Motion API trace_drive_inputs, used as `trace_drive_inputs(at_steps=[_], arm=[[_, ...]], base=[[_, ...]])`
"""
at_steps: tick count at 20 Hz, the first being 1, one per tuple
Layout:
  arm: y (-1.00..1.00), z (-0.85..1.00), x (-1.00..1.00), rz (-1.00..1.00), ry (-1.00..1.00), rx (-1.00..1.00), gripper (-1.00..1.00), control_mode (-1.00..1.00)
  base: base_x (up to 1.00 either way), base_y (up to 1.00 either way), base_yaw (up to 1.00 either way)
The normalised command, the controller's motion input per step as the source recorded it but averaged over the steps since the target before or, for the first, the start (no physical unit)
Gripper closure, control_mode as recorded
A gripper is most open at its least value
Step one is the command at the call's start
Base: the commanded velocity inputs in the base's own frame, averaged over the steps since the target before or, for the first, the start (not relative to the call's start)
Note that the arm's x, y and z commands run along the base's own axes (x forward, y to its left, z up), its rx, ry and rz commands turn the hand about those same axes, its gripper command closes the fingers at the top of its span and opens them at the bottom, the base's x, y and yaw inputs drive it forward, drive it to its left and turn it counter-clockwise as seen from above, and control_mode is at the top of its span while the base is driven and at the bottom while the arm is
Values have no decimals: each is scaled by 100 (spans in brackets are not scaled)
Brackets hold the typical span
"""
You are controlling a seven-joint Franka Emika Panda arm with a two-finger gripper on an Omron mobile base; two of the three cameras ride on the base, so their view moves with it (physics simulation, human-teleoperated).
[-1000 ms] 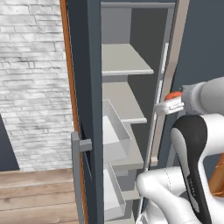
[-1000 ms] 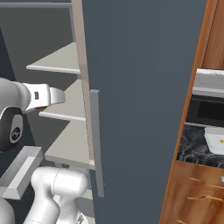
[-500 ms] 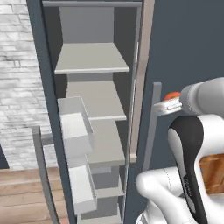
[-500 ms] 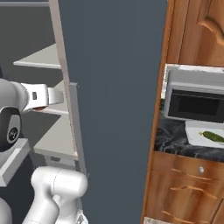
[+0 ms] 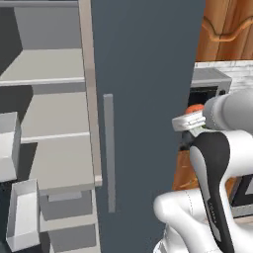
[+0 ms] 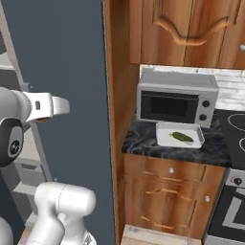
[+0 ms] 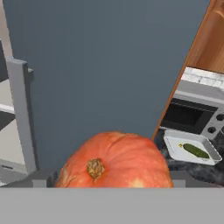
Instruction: Take the cucumber and squash out of the freezer and place them in the tupperware container on the counter. Then put the tupperware containing the vegetables back in the freezer.
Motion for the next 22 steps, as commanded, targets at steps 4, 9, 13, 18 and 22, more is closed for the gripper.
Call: trace_drive_inputs(at_steps=[4,9,13,18,22], arm=[[0,0,0,0,0,0,100,100],[0,0,0,0,0,0,100,100],[0,0,0,0,0,0,100,100],[0,0,0,0,0,0,100,100],[0,0,0,0,0,0,100,100]], base=[[4,-100,-20],[39,-99,-14],[67,-58,-9],[83,-2,-1],[34,-3,0]])
